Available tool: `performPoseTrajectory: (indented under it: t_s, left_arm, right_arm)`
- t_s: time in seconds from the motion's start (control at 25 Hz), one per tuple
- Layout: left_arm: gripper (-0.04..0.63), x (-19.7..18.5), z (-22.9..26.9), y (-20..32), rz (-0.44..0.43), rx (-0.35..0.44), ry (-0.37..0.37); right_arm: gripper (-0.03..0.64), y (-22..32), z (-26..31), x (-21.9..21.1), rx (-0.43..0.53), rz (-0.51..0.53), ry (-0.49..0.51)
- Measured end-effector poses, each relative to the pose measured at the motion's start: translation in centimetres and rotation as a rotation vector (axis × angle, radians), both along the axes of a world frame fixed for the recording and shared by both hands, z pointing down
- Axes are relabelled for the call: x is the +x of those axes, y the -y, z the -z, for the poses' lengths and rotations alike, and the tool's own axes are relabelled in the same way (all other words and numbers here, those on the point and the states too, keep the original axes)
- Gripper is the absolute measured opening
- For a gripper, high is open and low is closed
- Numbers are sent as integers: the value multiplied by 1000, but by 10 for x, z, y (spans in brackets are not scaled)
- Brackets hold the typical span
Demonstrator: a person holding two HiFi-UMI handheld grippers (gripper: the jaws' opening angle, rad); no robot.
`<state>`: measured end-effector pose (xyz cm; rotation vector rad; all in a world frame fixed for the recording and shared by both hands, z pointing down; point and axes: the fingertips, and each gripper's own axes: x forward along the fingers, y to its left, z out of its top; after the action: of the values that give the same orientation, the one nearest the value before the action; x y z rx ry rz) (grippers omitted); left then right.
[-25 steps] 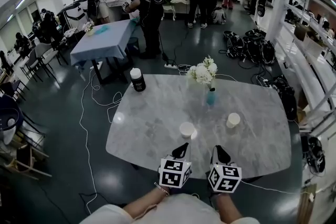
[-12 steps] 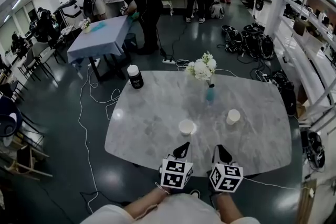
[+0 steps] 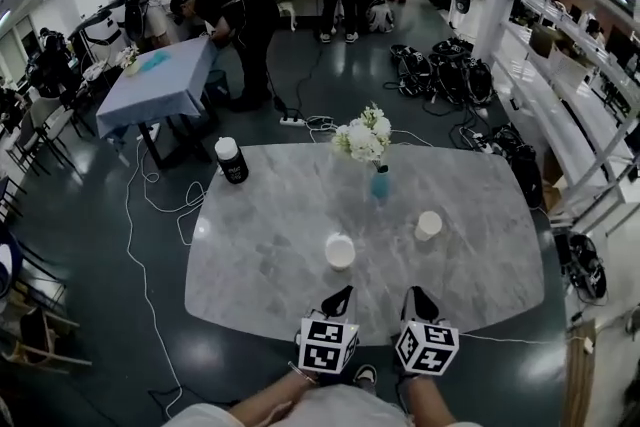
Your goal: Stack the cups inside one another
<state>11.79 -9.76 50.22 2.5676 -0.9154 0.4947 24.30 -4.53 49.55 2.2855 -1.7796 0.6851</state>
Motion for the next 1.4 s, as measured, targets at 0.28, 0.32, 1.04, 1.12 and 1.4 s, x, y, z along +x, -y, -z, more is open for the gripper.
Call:
performPoseTrajectory:
  t_s: [0.28, 0.32, 1.04, 1.12, 1.4]
  left_arm:
    - [-6, 15, -5, 3, -107, -17, -17]
    - [-6, 19, -6, 3, -120, -19, -18]
    - [-6, 122, -72, 50, 9, -131, 74]
    - [-6, 130, -79, 52, 23, -141, 84]
    - [-6, 146, -104, 64, 63, -174, 110]
  right_arm:
    - [28, -4, -3, 23, 3, -110, 42]
    - [28, -3, -3, 26, 6, -120, 46]
    - [42, 59, -70, 115, -65, 13, 127]
    - [57, 64, -79, 123, -80, 31, 133]
    - [104, 91, -105, 142, -110, 76, 139]
